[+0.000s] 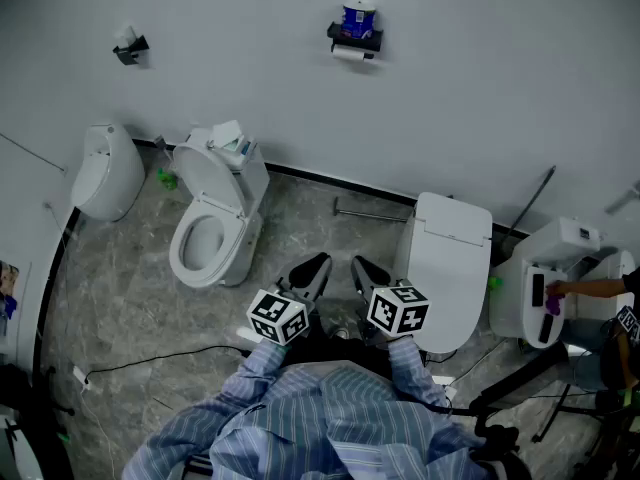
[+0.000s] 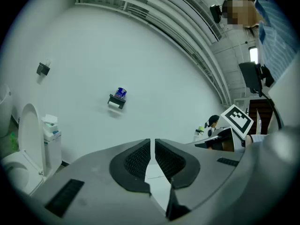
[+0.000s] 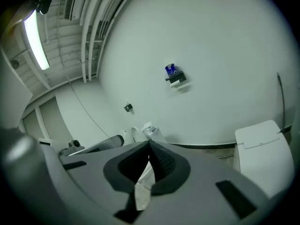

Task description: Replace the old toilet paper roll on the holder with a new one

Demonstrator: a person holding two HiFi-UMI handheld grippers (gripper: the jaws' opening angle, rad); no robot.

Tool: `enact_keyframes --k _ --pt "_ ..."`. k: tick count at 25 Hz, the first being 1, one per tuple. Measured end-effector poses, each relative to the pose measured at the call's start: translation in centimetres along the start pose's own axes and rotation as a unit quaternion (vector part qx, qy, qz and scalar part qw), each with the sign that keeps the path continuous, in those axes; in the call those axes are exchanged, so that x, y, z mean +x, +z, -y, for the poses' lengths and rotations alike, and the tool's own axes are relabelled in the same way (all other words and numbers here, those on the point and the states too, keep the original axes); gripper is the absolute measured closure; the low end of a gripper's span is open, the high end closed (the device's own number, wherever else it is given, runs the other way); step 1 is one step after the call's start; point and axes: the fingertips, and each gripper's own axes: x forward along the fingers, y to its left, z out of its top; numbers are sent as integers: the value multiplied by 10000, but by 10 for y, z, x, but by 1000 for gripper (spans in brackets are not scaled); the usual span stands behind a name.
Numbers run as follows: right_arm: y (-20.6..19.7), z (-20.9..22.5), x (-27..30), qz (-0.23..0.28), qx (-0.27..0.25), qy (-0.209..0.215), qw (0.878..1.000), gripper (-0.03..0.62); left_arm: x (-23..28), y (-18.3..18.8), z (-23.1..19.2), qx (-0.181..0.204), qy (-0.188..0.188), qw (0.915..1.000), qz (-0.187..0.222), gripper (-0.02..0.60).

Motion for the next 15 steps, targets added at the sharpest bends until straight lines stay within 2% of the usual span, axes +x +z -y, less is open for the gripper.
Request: enact_keyframes --k 15 --pt "8 0 3 237 168 14 9996 588 -4 3 -5 -43 24 10000 78 552"
